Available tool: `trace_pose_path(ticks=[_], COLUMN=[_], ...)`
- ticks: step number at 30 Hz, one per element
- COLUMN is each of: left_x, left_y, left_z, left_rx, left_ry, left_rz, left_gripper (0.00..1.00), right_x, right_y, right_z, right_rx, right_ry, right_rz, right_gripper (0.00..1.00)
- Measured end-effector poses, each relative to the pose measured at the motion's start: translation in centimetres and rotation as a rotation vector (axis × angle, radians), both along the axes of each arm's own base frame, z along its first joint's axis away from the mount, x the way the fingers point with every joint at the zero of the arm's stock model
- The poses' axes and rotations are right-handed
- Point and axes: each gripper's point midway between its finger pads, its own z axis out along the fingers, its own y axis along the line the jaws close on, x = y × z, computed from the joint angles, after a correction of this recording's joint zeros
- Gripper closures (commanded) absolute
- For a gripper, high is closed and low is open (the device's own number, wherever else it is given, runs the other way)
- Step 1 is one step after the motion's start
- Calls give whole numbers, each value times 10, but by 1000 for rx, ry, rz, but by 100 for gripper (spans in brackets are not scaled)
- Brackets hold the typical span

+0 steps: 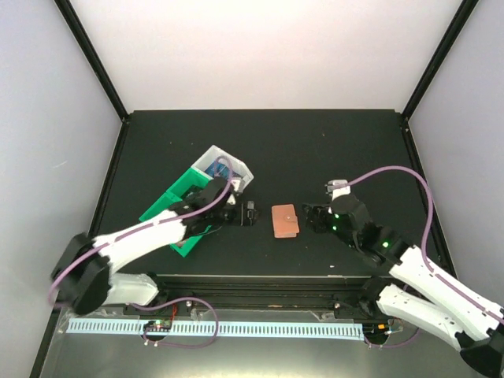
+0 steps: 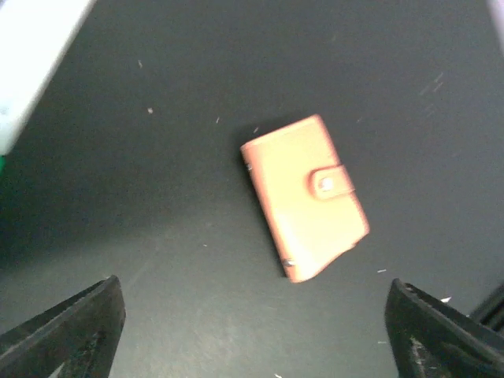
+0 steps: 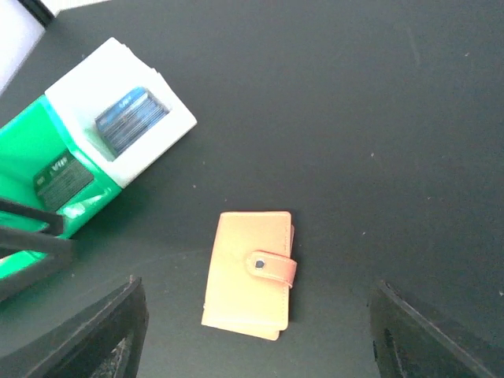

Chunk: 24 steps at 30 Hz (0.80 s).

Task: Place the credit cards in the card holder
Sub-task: Reset both arms

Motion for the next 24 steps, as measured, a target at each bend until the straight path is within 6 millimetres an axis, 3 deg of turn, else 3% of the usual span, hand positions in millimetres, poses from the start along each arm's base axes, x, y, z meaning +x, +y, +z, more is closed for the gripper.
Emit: trace_pose_path(ticks=[4,7,13,18,24], left_x=[-14,-22,-47,-69,-80], left_y=[29,57,121,164,195], left_z=[67,117,182,211,212], left_rx=[-56,-112,-174,-191,-103], left_ry=[-206,-369,-622,-762,-794], left_rz=[40,100,242,327,387], left_gripper=[1,1,1,1,1], right_x=[-11,-18,-41,-62,-74], right_y=[-19,-39,-89,-128,-153], right_z=[22,51,124,141,140], right_rx=[20,30,139,191,182], right_ry=[-69,-140,-344,-443,-482], right_rz=[-17,-61,-168,-256,-311], right_gripper=[16,12,9,3,0])
